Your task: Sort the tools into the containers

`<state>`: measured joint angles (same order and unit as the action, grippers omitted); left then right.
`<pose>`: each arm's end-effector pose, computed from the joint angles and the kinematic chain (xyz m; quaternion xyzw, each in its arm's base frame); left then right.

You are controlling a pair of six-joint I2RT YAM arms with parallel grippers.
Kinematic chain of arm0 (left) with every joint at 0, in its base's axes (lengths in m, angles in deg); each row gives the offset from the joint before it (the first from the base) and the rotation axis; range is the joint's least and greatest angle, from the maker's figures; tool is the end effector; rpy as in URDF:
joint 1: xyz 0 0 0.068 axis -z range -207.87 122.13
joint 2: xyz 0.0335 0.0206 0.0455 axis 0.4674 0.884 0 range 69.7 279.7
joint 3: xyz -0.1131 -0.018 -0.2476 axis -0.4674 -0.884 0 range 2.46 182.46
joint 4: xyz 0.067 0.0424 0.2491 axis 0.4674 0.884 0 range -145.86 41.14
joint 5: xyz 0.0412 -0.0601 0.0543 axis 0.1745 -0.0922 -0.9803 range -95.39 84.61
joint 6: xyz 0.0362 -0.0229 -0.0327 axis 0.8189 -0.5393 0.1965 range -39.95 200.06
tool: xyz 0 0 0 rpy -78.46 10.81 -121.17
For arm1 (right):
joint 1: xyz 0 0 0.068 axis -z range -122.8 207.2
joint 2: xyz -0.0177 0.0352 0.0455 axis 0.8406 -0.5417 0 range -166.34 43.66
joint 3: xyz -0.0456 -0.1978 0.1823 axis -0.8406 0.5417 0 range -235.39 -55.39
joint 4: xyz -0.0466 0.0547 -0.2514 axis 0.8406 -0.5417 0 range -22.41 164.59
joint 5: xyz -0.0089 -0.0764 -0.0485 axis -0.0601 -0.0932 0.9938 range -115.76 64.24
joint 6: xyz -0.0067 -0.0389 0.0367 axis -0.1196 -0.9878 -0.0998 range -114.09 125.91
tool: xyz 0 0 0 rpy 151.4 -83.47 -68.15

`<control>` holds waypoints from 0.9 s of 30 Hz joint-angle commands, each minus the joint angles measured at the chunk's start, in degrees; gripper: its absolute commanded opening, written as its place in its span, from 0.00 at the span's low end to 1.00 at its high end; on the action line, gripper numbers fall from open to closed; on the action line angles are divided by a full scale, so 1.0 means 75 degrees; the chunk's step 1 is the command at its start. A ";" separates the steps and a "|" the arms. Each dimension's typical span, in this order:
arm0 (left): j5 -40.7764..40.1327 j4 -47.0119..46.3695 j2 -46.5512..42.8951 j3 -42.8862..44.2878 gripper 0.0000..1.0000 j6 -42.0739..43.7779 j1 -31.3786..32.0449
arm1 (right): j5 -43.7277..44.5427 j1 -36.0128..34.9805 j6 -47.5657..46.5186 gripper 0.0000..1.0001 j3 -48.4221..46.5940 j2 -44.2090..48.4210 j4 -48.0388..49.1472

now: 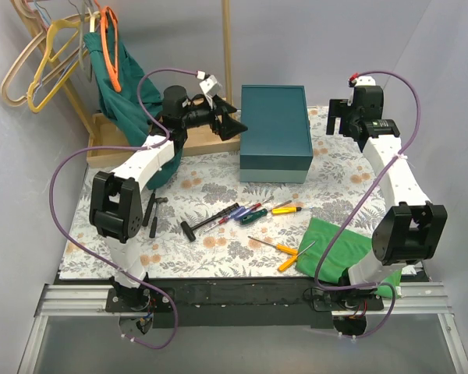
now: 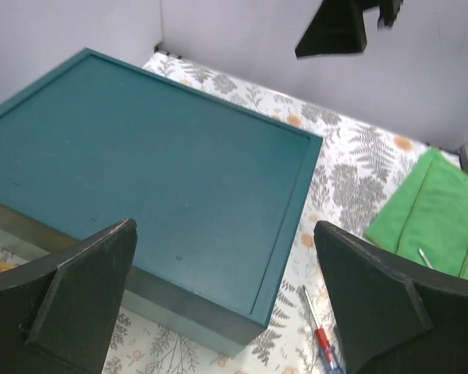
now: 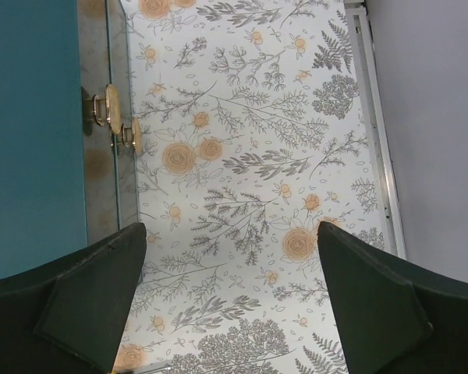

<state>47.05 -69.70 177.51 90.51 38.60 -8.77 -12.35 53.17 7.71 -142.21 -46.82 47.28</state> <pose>0.4129 -0.1728 0.3287 0.1611 0.7110 -0.5863 0.3534 0.3634 0.0174 0.3659 0.0406 0.8652 -0.0765 0.4939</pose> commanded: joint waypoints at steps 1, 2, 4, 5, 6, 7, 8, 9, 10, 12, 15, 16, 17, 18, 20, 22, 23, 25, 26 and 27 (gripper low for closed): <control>-0.0745 0.0683 -0.0043 0.0493 0.98 -0.0719 0.0021 | 0.0041 0.0010 0.0123 0.99 -0.0376 -0.0264 0.0113; -0.1002 0.0999 -0.0019 0.0645 0.98 -0.0708 0.0032 | -0.0064 0.0010 0.0111 0.99 -0.0550 -0.0404 0.0091; -0.1811 0.2352 0.0226 0.1394 0.98 -0.0696 0.0056 | -0.0322 0.0022 0.0321 0.99 -0.0750 -0.0580 -0.0072; -0.1859 0.2745 0.0320 0.1617 0.98 -0.0649 0.0068 | -0.0474 0.0022 0.0415 0.99 -0.0972 -0.0790 -0.0178; -0.1837 0.3039 0.0402 0.1840 0.98 -0.0556 0.0068 | -0.0684 0.0034 0.0532 0.99 -0.1009 -0.0850 -0.0237; -0.1918 0.3366 0.0391 0.1830 0.98 -0.0370 0.0079 | -0.0744 0.0022 0.0811 0.98 -0.1021 -0.0908 -0.0238; -0.1953 0.3474 0.0368 0.1807 0.98 -0.0263 0.0091 | -0.0896 0.0022 0.0861 0.99 -0.1067 -0.1048 -0.0226; -0.2093 0.3556 0.0344 0.1795 0.98 -0.0227 0.0103 | -0.1083 0.0022 0.0884 0.98 -0.1195 -0.1154 -0.0214; -0.2373 0.3662 0.0309 0.1749 0.98 -0.0250 0.0103 | -0.1050 0.0010 0.1012 0.98 -0.1313 -0.1248 -0.0214; -0.2691 0.3779 0.0286 0.1702 0.98 -0.0239 0.0103 | -0.0922 0.0022 0.1095 0.98 -0.1698 -0.1611 -0.0202; -0.2926 0.3920 0.0286 0.1608 0.98 -0.0379 0.0103 | -0.0874 0.0010 0.1154 0.98 -0.2133 -0.2057 -0.0109; -0.2938 0.4013 0.0297 0.1584 0.98 -0.0461 0.0103 | -0.0885 0.0022 0.1177 0.98 -0.2424 -0.2185 -0.0097; -0.3112 0.4037 0.0332 0.1573 0.98 -0.0705 0.0103 | -0.0886 0.0022 0.1201 0.98 -0.2589 -0.2442 -0.0085; -0.3207 0.4096 0.0379 0.1561 0.98 -0.0789 0.0103 | -0.0920 0.0022 0.1201 0.98 -0.2707 -0.2560 -0.0085; -0.3278 0.4376 0.0531 0.1735 0.98 -0.0871 0.0114 | -0.1014 0.0010 0.1213 0.97 -0.3001 -0.2876 -0.0085; -0.3209 0.4692 0.0812 0.1923 0.98 -0.0907 0.0114 | -0.1201 0.0010 0.1294 0.96 -0.3130 -0.3053 -0.0097; -0.3068 0.4787 0.0894 0.2098 0.98 -0.0849 0.0103 | -0.1225 0.0022 0.1295 0.96 -0.3200 -0.3181 -0.0109; -0.2868 0.4811 0.1058 0.2193 0.98 -0.0801 0.0114 | -0.1260 0.0022 0.1318 0.95 -0.3212 -0.3276 -0.0109; -0.2845 0.4834 0.1105 0.2252 0.98 -0.0755 0.0138 | -0.1261 0.0022 0.1330 0.94 -0.3189 -0.3369 -0.0097; -0.2879 0.4846 0.1222 0.2403 0.98 -0.0662 0.0173 | -0.1272 0.0022 0.1365 0.94 -0.3177 -0.3405 -0.0085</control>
<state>24.71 -36.63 185.33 105.00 32.88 -8.21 -20.57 53.23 16.54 -163.70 -71.12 45.27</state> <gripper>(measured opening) 0.982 0.948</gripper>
